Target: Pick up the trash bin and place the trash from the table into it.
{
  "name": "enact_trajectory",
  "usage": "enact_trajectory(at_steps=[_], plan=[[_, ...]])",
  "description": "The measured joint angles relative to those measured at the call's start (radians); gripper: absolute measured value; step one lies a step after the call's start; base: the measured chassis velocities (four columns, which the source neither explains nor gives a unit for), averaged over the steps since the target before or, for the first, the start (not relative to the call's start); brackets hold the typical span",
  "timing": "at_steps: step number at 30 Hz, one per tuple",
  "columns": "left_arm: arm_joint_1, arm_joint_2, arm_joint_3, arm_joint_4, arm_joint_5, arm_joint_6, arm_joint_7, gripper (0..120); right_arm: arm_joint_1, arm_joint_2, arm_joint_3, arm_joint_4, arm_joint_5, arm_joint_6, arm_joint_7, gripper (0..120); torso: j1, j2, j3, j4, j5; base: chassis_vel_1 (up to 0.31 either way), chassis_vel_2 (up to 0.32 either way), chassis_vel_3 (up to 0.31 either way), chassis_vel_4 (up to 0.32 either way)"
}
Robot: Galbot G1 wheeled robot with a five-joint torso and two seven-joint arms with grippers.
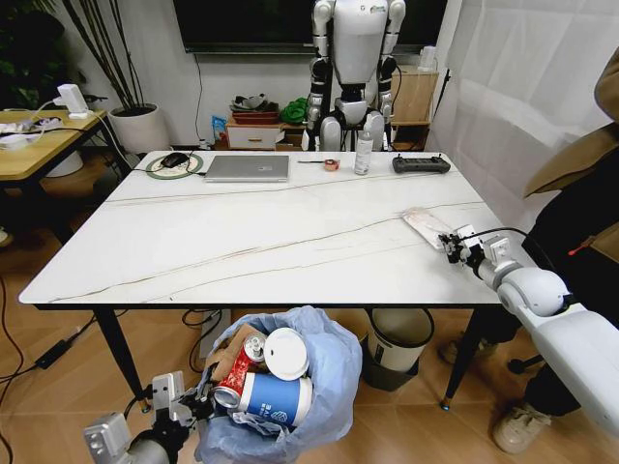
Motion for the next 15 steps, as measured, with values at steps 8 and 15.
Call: enact_trajectory(at_steps=[8, 15], plan=[[0.0, 0.003, -0.004, -0.002, -0.004, 0.0, -0.002, 0, -0.017, -0.04, 0.026, 0.159, 0.171, 0.046, -0.02, 0, 0.0, 0.0, 0.0, 0.0001, -0.0002, 0.0, 0.0, 0.0, 0.0], [0.001, 0.001, -0.018, -0.007, -0.012, 0.001, -0.005, 0, -0.072, -0.135, 0.005, 0.482, 0.457, 0.09, -0.04, 0, 0.0, 0.0, 0.0, 0.0, 0.0, 0.0, 0.0, 0.0, 0.0]])
